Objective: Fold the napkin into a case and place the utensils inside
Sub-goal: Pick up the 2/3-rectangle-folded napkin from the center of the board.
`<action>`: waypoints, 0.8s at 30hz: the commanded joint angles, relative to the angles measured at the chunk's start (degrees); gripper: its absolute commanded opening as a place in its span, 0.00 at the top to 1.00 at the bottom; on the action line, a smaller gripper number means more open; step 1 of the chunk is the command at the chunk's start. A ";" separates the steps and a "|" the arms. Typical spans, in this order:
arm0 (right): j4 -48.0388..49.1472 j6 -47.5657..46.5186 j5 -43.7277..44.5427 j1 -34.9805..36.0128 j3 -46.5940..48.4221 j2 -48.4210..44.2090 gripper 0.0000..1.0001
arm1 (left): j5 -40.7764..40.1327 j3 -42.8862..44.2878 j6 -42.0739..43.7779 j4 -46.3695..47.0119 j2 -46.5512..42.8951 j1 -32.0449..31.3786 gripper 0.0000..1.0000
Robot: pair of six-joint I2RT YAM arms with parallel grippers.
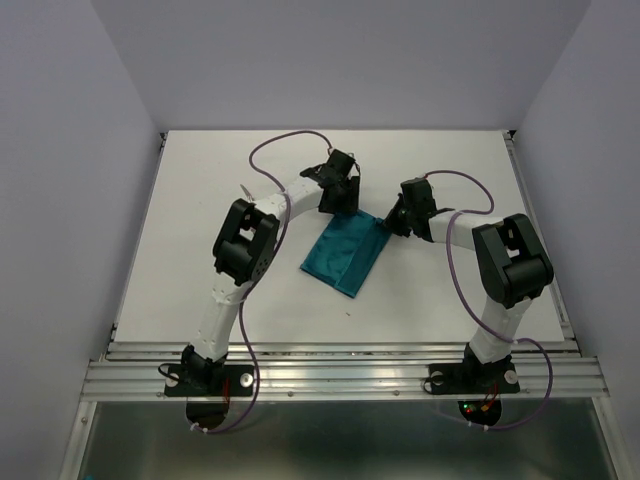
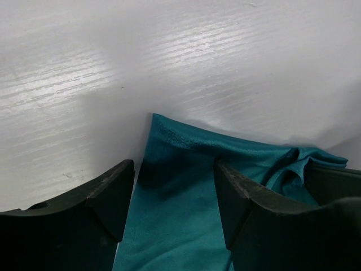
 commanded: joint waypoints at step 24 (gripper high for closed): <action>-5.19 -1.51 0.28 -0.04 -0.43 1.27 0.92 | 3.62 1.30 6.11 -6.69 1.26 -2.13 0.50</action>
